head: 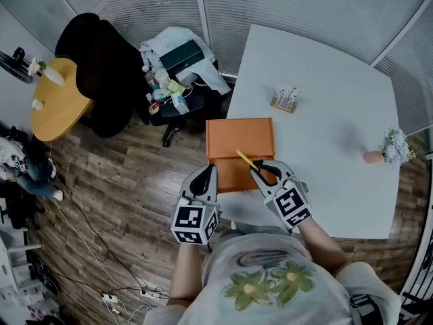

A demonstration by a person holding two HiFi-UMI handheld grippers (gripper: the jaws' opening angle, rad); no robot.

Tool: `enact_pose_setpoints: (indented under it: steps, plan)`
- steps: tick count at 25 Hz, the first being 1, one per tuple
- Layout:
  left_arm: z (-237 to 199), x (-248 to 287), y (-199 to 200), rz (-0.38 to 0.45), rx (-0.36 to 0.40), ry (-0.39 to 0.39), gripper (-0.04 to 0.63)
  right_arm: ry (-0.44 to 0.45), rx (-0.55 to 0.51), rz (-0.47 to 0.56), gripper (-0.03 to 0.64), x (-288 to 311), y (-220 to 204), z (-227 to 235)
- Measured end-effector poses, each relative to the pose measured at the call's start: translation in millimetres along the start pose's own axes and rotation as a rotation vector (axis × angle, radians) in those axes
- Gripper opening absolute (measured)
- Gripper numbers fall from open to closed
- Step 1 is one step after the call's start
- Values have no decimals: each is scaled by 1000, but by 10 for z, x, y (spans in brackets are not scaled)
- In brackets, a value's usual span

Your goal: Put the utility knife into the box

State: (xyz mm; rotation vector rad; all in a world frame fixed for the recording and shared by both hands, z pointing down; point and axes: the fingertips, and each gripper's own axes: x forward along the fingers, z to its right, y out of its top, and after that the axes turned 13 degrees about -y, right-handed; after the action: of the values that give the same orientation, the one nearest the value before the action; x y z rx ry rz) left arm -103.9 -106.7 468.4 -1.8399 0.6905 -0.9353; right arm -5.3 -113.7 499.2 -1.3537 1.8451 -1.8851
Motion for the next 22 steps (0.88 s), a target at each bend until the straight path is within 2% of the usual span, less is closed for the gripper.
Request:
enact_pose_setpoints:
  steps: [22]
  plan:
    - [0, 177, -132, -31, -24, -20, 2, 24, -4, -60, 58, 144, -264, -4]
